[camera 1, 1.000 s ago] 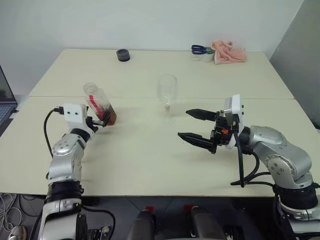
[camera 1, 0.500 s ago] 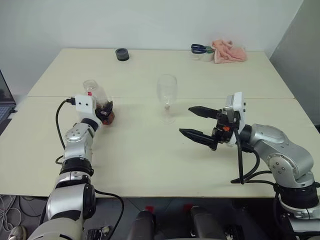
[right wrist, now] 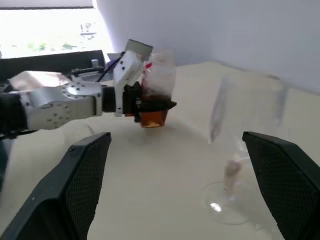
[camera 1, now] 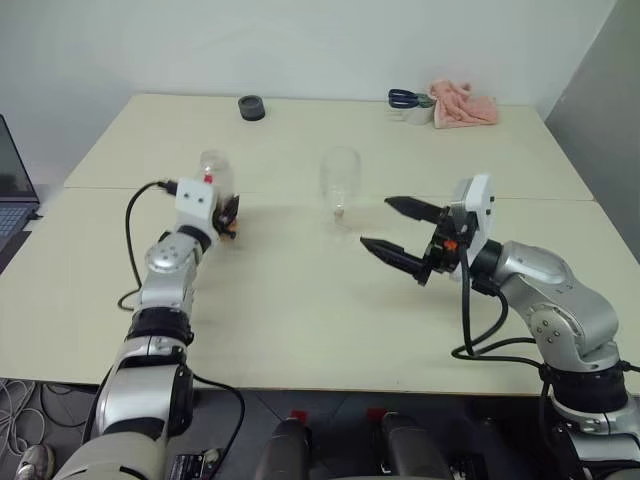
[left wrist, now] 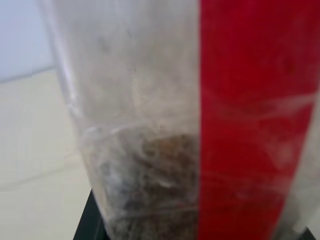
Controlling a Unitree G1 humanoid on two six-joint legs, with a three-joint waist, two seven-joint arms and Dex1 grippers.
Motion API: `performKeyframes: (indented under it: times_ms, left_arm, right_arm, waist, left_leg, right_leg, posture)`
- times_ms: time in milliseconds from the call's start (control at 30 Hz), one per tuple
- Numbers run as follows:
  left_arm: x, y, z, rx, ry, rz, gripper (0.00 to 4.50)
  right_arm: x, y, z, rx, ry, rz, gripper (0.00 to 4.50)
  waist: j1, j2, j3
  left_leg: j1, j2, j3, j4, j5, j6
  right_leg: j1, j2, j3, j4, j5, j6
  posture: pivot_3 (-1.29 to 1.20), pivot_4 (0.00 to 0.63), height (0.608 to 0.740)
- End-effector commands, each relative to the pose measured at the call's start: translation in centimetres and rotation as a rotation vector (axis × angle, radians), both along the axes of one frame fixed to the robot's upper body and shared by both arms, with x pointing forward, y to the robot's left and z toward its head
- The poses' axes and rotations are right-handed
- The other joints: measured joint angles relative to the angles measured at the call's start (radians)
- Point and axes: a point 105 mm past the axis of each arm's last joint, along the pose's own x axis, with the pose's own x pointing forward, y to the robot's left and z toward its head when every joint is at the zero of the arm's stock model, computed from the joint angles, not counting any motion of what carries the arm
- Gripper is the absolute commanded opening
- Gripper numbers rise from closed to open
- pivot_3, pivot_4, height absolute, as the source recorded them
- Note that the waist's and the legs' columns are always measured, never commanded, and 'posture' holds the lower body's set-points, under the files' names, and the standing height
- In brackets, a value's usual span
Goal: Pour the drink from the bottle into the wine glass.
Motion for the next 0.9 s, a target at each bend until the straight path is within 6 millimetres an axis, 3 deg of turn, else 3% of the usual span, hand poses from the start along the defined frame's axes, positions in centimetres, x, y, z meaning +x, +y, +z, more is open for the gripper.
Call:
performKeyframes:
  times_ms: [33,167,333,667,900]
  left_arm:
    - [0.8,-2.3,5.0,0.119,-0.132,-0.058,1.61]
    - [1.9,-5.1,7.8,0.293,-0.194,-0.099,1.61]
    - [2.1,-6.8,8.8,0.459,-0.229,-0.143,1.61]
    - [2.0,-6.3,11.0,0.670,-0.312,-0.131,1.61]
    - [1.7,-6.8,11.4,0.786,-0.354,-0.155,1.61]
  right_arm:
    - [1.3,-0.5,1.3,0.029,-0.101,-0.102,4.50]
    - [3.8,-1.3,1.8,0.070,-0.170,-0.260,4.50]
    - [4.2,-1.1,1.9,0.112,-0.182,-0.279,4.50]
    - [3.9,-1.2,1.5,0.118,-0.175,-0.287,4.50]
    - [3.8,-0.9,1.3,0.122,-0.169,-0.283,4.50]
  waist:
    - [-0.002,0.000,0.000]
    - [-0.004,0.000,0.000]
    - [-0.015,0.000,0.000]
    - [-0.018,0.000,0.000]
    - [-0.018,0.000,0.000]
  left_leg:
    - [0.000,0.000,0.000,0.000,0.000,0.000]
    - [-0.004,0.000,0.003,0.000,0.000,-0.001]
    - [-0.013,0.000,0.007,0.000,0.004,-0.006]
    - [-0.019,0.000,0.009,0.000,0.004,-0.006]
    - [-0.018,0.000,0.009,0.001,0.004,-0.005]
  right_leg:
    - [0.000,0.000,0.000,0.000,0.000,0.000]
    - [-0.006,0.000,0.003,0.002,0.000,0.000]
    - [-0.018,0.000,0.005,0.004,0.000,-0.001]
    - [-0.025,-0.001,0.006,0.004,0.000,-0.001]
    - [-0.024,0.000,0.006,0.006,0.000,-0.001]
  posture:
    - [0.00,0.150,0.740]
    - [0.00,0.150,0.740]
    - [0.00,0.150,0.740]
    - [0.00,0.150,0.740]
    - [0.00,0.150,0.740]
